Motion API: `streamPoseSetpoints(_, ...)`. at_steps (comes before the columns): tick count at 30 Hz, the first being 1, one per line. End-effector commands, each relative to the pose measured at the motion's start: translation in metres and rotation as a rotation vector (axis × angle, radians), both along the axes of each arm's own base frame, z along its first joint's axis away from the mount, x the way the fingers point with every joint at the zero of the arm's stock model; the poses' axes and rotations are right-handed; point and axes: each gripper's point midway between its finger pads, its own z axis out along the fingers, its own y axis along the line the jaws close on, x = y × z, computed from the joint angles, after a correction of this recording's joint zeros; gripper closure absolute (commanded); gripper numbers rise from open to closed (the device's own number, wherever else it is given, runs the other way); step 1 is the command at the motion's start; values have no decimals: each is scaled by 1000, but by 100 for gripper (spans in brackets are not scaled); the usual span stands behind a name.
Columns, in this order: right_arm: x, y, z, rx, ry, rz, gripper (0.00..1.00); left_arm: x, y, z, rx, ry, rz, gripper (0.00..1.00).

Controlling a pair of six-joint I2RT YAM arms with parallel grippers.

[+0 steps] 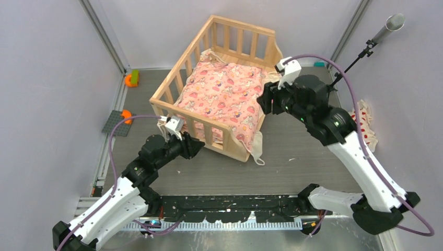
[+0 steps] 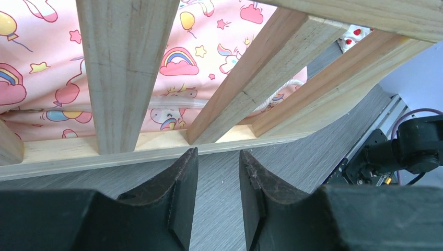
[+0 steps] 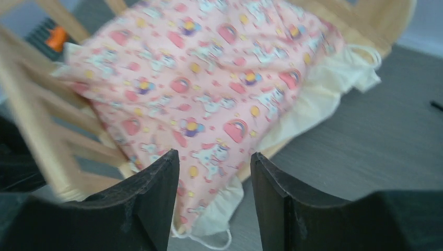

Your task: Set up the pet bed

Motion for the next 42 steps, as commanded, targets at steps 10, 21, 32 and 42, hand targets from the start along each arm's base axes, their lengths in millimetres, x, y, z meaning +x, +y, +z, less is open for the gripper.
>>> streamPoseSetpoints(10, -32, 3, -157, -17, 586, 18, 47, -4, -2, -2, 11, -4, -28, 64)
streamPoseSetpoints(21, -62, 28, -175, 40, 471, 258, 47, -7, -2, -3, 12, -1, -41, 64)
streamPoseSetpoints(32, -64, 31, -193, -120, 335, 327, 44, -8, -2, -3, 13, -3, -42, 64)
streamPoseSetpoints(42, -53, 20, -206, -206, 328, 272, 52, -9, -2, -6, 15, 0, -46, 64)
